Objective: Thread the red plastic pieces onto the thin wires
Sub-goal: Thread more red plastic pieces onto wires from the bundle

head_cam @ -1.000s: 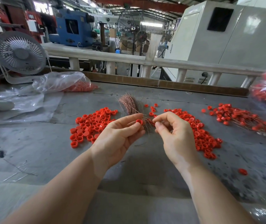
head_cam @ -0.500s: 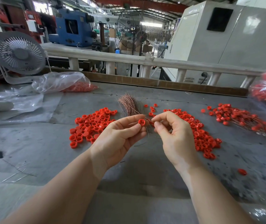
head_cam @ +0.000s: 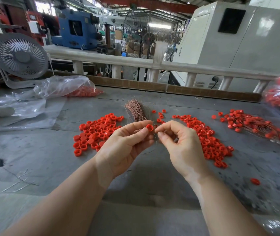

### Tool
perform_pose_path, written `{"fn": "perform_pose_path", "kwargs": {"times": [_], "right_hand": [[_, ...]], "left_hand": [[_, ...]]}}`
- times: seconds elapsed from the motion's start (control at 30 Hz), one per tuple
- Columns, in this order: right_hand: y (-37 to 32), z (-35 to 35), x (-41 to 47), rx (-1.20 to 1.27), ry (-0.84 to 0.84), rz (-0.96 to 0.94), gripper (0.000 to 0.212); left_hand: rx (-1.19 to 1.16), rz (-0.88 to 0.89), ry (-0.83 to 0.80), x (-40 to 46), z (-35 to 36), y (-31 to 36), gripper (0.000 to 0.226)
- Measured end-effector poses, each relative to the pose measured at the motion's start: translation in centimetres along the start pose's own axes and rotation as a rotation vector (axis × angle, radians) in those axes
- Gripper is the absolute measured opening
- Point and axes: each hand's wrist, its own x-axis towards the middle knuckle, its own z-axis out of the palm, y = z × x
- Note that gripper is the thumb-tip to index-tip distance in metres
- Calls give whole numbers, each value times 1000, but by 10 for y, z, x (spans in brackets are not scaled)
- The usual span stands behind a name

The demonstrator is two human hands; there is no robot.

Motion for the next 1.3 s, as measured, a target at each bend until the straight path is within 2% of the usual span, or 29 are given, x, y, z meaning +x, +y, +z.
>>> {"fn": "perform_pose_path", "kwargs": {"times": [0.6, 1.3], "right_hand": [[-4, 0, 0, 69, 9, 32, 16], [-5, 0, -1, 22, -32, 69, 28]], "left_hand": [[-74, -58, -20, -1, 2, 2, 24], [-75, -35, -6, -1, 0, 3, 23]]}}
